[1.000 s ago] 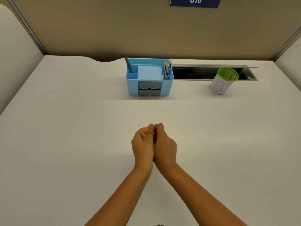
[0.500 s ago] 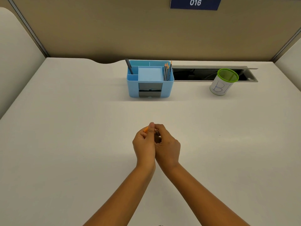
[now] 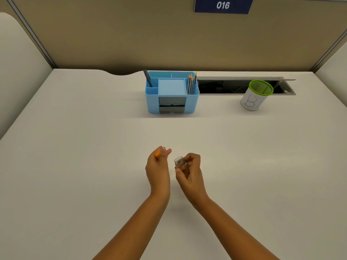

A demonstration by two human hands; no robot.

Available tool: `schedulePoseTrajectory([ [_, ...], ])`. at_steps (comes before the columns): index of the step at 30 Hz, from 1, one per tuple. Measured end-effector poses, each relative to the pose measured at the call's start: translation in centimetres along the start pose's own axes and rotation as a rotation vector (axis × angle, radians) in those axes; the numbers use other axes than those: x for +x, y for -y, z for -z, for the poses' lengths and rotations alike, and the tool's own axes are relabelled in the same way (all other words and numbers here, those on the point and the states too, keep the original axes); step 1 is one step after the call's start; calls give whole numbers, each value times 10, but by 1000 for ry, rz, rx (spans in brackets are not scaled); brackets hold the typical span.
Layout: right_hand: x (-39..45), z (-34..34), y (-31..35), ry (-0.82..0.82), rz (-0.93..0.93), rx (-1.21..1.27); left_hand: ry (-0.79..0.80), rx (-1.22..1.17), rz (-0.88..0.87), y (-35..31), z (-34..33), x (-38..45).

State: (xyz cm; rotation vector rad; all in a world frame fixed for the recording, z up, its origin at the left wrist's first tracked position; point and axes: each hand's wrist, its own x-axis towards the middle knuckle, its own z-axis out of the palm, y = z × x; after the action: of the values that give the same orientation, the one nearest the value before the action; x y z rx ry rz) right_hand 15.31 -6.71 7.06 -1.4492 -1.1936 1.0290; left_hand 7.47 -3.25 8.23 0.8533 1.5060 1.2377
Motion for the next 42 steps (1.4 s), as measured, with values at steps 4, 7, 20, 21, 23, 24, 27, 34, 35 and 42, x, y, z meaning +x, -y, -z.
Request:
schedulePoseTrajectory([
  [4,3,6,-2,-23,-76,250,-10,152,-104,22,5,-1],
  [7,8,12,0,-29,-98,297,58,285,-191,38,11,1],
  [20,47,61,10,-91,-235,441,152,745,-424,61,14,20],
  [21,49,66,10,-93,-236,482,153,755,-433,61,13,21],
  [23,53,74,9,-104,-234,556,154,779,-461,62,13,21],
  [24,54,77,9,-115,-228,589,153,786,-480,62,13,22],
  [27,60,83,7,-148,-207,667,146,779,-497,64,14,23],
  [34,87,104,13,-282,-101,674,132,808,-496,69,13,25],
  [35,94,110,15,-313,-86,698,131,810,-501,69,13,25],
  [42,143,161,23,-506,18,886,120,833,-528,69,11,25],
])
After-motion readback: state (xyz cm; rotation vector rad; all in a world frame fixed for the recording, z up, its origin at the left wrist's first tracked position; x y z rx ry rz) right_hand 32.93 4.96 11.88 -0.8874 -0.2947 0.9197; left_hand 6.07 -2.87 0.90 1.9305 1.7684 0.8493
